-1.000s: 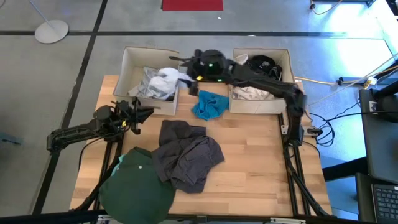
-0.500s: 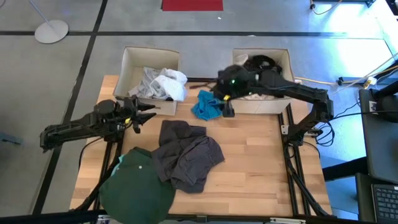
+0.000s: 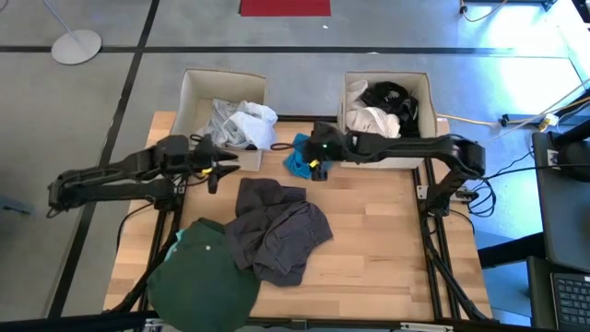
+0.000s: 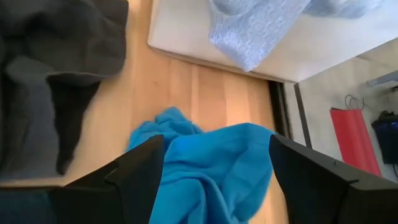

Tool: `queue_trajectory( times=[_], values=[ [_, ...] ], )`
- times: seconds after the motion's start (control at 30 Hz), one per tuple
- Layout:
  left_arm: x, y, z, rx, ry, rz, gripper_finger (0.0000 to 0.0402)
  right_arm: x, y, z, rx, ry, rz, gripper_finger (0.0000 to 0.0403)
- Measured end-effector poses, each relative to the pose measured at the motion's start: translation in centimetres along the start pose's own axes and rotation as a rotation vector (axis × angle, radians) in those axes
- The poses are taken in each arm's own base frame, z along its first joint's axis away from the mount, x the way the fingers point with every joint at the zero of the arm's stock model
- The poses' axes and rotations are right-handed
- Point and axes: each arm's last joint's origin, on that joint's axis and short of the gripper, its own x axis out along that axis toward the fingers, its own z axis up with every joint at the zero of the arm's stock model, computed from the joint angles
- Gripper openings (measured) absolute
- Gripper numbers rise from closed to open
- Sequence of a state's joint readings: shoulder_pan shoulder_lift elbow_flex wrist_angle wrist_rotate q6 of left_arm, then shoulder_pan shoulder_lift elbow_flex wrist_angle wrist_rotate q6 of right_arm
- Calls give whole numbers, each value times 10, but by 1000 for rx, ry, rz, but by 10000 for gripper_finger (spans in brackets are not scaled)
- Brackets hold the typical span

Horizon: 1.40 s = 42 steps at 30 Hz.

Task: Sort clothes
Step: Put the blue shorts into the left laundry bin

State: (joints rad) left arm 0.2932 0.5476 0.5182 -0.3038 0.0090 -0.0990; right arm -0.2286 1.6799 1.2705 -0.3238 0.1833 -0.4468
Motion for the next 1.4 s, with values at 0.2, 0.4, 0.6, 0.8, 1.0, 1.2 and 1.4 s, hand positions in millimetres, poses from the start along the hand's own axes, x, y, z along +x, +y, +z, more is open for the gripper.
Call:
queue_trajectory(
  times=[0.2, 0.4, 0.6, 0.8, 1.0, 1.2, 1.4],
  values=[
    [9, 0, -1, 30, 38, 1, 163, 41, -5, -19, 21, 79, -14, 291],
    [9, 0, -1, 30, 38, 0, 163, 74, -16, -45, 57, 149, 19, 291],
    [10, 0, 0, 29, 27, -2, 163, 96, -16, -59, 50, 148, 89, 291],
    [10, -1, 0, 30, 24, -5, 163, 114, -8, -71, 27, 185, 128, 289],
    [10, -1, 0, 29, 22, -5, 163, 122, -6, -76, 3, 213, 129, 232],
    [10, -1, 1, 29, 16, -5, 163, 122, -5, -77, -18, 218, 128, 117],
    [9, -1, 6, 53, -42, -9, 163, 123, -7, -78, -87, 244, 75, 24]
  ],
)
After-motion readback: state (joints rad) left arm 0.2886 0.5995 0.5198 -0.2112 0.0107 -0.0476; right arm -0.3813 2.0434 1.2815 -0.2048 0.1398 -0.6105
